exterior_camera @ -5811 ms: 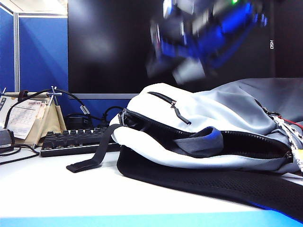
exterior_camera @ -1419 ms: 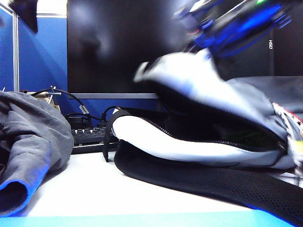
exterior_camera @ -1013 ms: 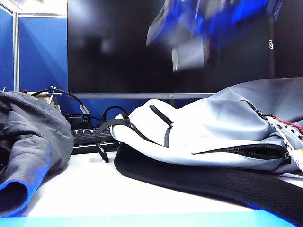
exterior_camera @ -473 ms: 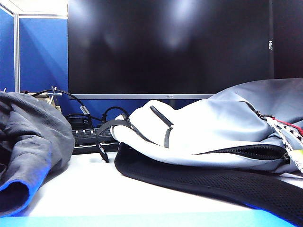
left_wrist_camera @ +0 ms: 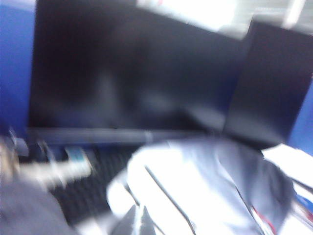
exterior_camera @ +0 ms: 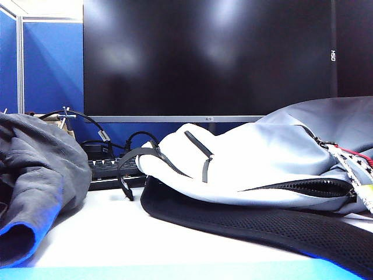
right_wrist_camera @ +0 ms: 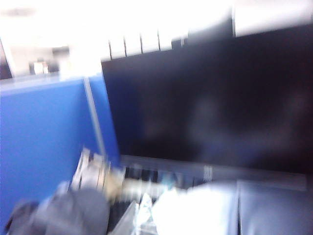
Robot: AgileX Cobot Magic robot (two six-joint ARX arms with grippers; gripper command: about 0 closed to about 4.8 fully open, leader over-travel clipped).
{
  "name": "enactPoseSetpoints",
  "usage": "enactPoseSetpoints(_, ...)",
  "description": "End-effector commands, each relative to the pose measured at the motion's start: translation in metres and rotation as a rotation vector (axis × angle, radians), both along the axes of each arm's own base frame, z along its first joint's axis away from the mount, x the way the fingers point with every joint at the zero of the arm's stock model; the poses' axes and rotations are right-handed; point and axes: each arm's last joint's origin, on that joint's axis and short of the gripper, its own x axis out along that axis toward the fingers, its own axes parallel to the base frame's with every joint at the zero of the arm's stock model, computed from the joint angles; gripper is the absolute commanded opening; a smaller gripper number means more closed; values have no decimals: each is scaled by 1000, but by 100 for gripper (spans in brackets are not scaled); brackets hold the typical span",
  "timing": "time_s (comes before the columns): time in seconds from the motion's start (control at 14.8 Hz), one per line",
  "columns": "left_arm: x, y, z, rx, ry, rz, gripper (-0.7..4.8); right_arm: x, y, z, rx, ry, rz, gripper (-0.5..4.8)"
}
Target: Take the gray clothes out of the backpack.
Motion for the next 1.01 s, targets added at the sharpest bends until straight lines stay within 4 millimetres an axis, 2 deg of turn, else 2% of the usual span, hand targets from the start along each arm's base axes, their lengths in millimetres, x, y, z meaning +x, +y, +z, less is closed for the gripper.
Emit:
enactPoseSetpoints(0.07,17,-4,-23,-23,36,-49,-5,-3,-1,-30,-3,55,-3,-6)
enactPoseSetpoints(0.27,42,-9,-61,-85,18,-67,-4,24,8,-86,-27,119,-1,-6)
enactPoseSetpoints(0.41,54,-10,-90,-85,32,-22,-4,45,15,-121,3,34,-32,-6)
enactPoseSetpoints(0.54,61,-9,-111,-108,101,66,-4,55,16,-147,42,-18,-104,-5)
enactPoseSetpoints(1.01,62,-9,-117,-101,151,78,-4,56,17,-155,22,26,-96,-5)
